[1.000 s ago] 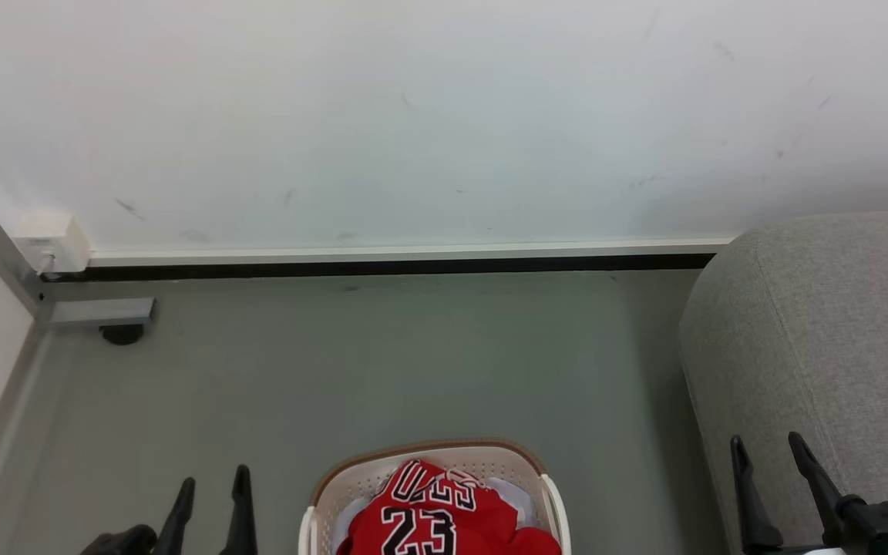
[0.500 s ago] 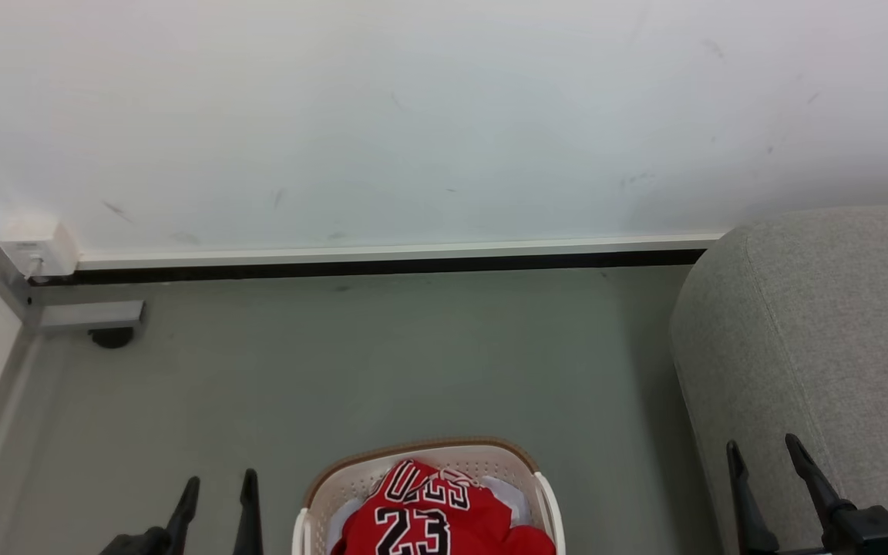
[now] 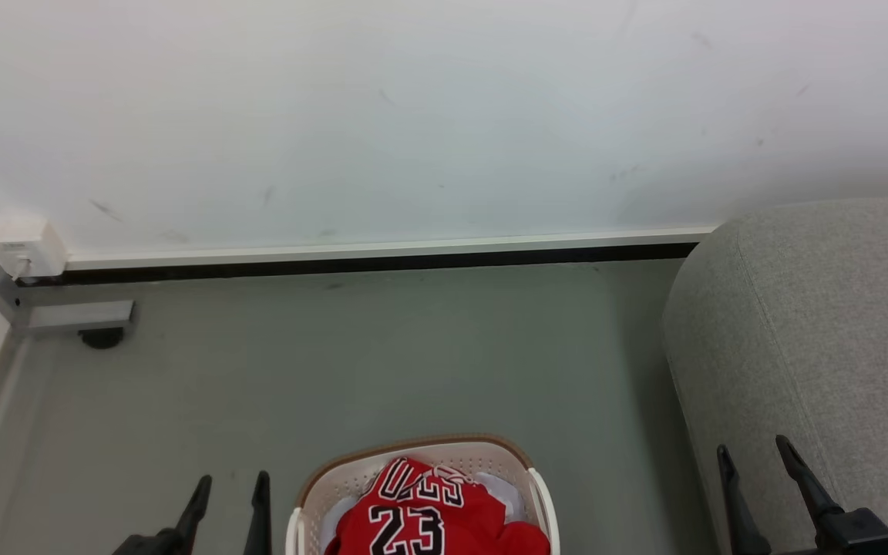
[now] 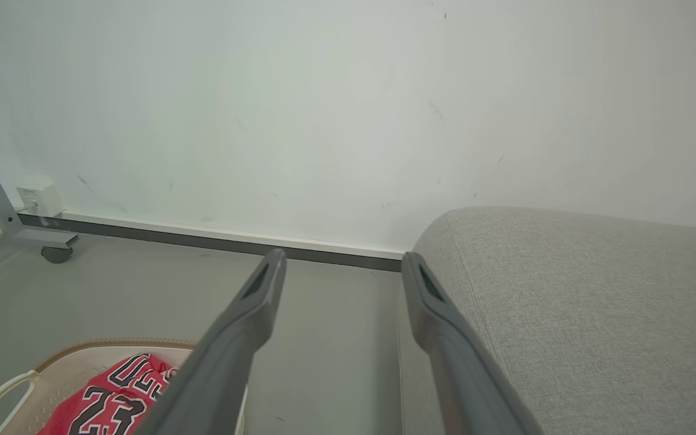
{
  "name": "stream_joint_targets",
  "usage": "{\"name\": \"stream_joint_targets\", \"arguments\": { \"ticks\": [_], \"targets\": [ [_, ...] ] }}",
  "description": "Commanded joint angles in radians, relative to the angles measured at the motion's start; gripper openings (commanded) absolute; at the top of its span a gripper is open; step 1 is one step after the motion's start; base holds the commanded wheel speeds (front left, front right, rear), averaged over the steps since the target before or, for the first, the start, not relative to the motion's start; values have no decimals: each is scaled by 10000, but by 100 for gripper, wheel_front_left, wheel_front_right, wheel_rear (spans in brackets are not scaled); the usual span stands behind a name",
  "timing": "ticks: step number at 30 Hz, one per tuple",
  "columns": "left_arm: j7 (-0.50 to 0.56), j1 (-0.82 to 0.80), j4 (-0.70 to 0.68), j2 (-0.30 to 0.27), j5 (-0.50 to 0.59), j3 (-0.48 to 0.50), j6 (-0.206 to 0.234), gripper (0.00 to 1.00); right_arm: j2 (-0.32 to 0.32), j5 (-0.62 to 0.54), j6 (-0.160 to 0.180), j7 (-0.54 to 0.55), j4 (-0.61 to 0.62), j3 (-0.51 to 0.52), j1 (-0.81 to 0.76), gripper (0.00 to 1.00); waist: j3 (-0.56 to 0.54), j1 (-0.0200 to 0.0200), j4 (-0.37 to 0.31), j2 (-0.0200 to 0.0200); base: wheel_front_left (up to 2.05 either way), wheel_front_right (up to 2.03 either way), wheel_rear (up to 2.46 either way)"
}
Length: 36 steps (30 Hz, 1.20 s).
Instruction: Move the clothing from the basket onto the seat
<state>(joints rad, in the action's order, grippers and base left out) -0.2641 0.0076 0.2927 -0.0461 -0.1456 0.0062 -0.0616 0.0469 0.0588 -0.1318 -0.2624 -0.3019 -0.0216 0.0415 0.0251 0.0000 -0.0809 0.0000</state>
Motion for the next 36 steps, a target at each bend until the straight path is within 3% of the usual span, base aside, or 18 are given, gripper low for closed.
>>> {"name": "stream_joint_targets", "arguments": {
  "ticks": [1, 14, 25, 36],
  "targets": [
    [-7, 47, -13, -76, 14, 18, 0, 100, 62, 86, 21, -38, -19, -10, 55, 100, 63, 0, -53, 0, 0, 0, 0],
    [-7, -1024, 285, -71, 620, -305, -309, 100, 57, 679, 21, -35, 305, -399, 827, 100, 1500, 0, -1037, 0, 0, 0, 0],
    [89, -3427, 2674, -429, 1553, -1608, -553, 100, 47, 1594, 21, -23, 834, -976, 2092, 100, 4035, 0, -2129, 0, 0, 0, 0],
    [1971, -5814, 5308, -1111, 2296, -2922, -666, 100, 43, 2500, 22, -23, 1383, -1336, 3121, 100, 6315, 0, -2949, 0, 0, 0, 0]
  ]
}}
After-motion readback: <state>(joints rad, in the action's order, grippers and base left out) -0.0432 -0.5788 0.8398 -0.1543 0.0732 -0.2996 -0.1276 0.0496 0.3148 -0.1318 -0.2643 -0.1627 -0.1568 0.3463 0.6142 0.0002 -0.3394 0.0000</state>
